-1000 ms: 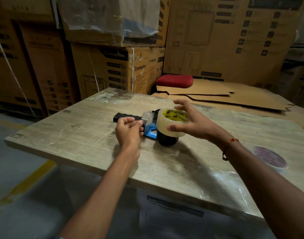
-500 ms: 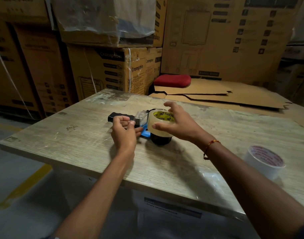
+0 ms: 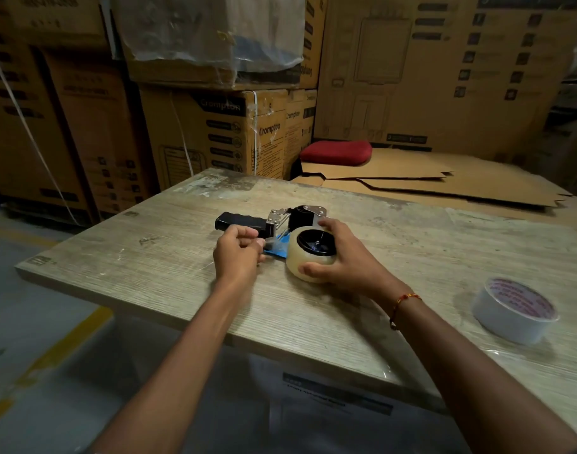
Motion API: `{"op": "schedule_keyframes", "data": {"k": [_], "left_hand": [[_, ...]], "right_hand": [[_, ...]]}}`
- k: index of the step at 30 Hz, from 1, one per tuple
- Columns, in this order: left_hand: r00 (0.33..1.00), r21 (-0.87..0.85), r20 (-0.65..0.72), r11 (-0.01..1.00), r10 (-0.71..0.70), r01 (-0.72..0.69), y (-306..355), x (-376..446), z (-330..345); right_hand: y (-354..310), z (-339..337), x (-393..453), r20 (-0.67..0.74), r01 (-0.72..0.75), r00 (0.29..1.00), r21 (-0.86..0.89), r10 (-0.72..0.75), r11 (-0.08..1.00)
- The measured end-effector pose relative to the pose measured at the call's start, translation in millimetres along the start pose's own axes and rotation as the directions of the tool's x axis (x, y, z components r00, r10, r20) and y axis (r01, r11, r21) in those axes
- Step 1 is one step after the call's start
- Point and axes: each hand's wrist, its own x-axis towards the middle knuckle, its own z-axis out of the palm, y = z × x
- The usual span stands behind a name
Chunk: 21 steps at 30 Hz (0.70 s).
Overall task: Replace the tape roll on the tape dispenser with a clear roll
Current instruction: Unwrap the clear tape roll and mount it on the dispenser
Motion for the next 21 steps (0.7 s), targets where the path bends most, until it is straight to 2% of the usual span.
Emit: {"op": "schedule_keyframes", "data": {"k": [3, 5, 6, 8, 10, 12, 14, 18, 21], "left_hand": [[0.99, 0.109, -0.041, 0.986, 0.133, -0.128, 4.3, 1.2, -2.9], [0.949, 0.259, -0.059, 0.923, 0.31, -0.285, 10.5, 5.0, -3.0], [0.91, 0.356, -0.025, 0.854, 0.414, -0.379, 13.2, 9.2, -3.3], [0.834, 0.535, 0.16, 0.663, 0.528, -0.523, 15.4, 18.4, -3.9], [0.807, 0.647, 0.356, 0.499, 0.472, -0.577, 12.9, 28.0, -7.7], [0.806, 0.692, 0.465, 0.417, 0.367, -0.589, 8.0, 34.4, -14.6], [0.786, 0.686, 0.534, 0.384, 0.312, -0.619, 4.3, 35.3, -20.8], [0.715, 0.661, 0.62, 0.276, 0.323, -0.698, 13.0, 17.4, -29.2], [0.697, 0.634, 0.66, 0.29, 0.281, -0.717, 20.1, -0.3, -34.0]], "right_hand": [[4.0, 2.7, -2.3, -0.024, 0.022, 0.999, 0.065, -0.021, 0.998], [5.6, 3.3, -3.7, -0.036, 0.036, 0.999, 0.072, -0.033, 0.997], [6.0, 3.4, -4.5, -0.036, 0.038, 0.999, 0.074, -0.036, 0.996], [7.9, 1.7, -6.8, -0.028, 0.039, 0.999, 0.079, -0.037, 0.996], [10.7, -3.8, -10.3, -0.007, 0.035, 0.999, 0.076, -0.035, 0.997], [14.6, -11.9, -15.9, 0.033, 0.031, 0.999, 0.087, -0.034, 0.996], [20.2, -20.4, -24.1, 0.062, 0.014, 0.998, 0.077, -0.019, 0.997], [29.3, -33.8, -44.1, 0.057, -0.024, 0.998, 0.069, 0.02, 0.997], [28.1, -37.7, -55.9, 0.008, -0.045, 0.999, 0.018, 0.045, 0.999]]}}
